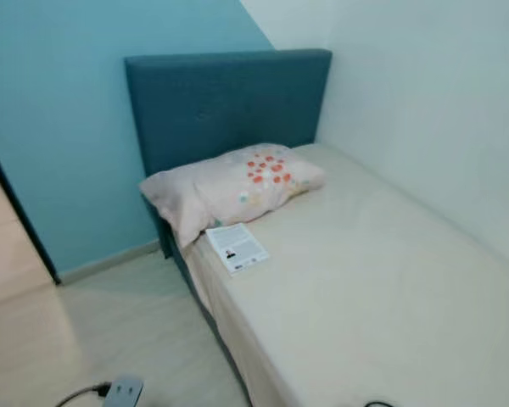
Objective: Clean up the room
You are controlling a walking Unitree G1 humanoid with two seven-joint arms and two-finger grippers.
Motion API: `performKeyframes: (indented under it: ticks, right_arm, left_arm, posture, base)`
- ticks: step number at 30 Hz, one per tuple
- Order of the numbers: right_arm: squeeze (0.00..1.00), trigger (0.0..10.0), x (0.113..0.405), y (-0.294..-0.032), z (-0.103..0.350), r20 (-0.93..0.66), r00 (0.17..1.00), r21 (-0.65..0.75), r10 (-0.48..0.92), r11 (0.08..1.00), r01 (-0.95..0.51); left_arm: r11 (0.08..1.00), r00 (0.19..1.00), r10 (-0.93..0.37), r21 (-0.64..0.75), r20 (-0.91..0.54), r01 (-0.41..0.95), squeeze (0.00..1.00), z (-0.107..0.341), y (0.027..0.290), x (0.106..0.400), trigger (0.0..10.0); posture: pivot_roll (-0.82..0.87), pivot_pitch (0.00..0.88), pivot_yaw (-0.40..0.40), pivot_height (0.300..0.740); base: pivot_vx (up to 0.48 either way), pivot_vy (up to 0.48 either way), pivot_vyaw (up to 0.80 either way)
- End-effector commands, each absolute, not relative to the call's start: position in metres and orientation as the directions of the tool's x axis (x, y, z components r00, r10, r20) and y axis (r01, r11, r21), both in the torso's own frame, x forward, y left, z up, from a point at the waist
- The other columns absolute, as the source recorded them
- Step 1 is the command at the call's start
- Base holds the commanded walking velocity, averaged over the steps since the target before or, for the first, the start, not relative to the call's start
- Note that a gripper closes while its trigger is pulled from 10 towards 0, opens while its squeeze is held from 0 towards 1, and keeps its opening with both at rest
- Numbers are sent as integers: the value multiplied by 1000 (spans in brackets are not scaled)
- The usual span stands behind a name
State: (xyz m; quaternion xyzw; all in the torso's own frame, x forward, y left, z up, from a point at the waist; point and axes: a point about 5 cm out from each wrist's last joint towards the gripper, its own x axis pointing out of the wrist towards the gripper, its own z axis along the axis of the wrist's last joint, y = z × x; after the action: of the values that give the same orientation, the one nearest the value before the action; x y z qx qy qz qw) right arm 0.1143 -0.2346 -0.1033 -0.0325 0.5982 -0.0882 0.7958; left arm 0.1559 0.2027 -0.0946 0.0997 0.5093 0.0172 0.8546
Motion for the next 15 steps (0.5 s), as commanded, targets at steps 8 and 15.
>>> performKeyframes:
  ticks: [8,15]
  right_arm:
    - [0,10000,110,-238,-104,-949,249,-174,-195,979,104]
    - [0,10000,107,-239,-104,-951,241,-173,-193,979,105]
  left_arm:
    - [974,480,132,202,-867,98,0,-94,205,156,10000]
    - [967,485,141,226,-863,121,0,-93,208,157,10000]
  posture:
    - [44,0,-71,724]
    - [41,0,-65,724]
  base:
    - [0,0,-746]
    - [0,0,-745]
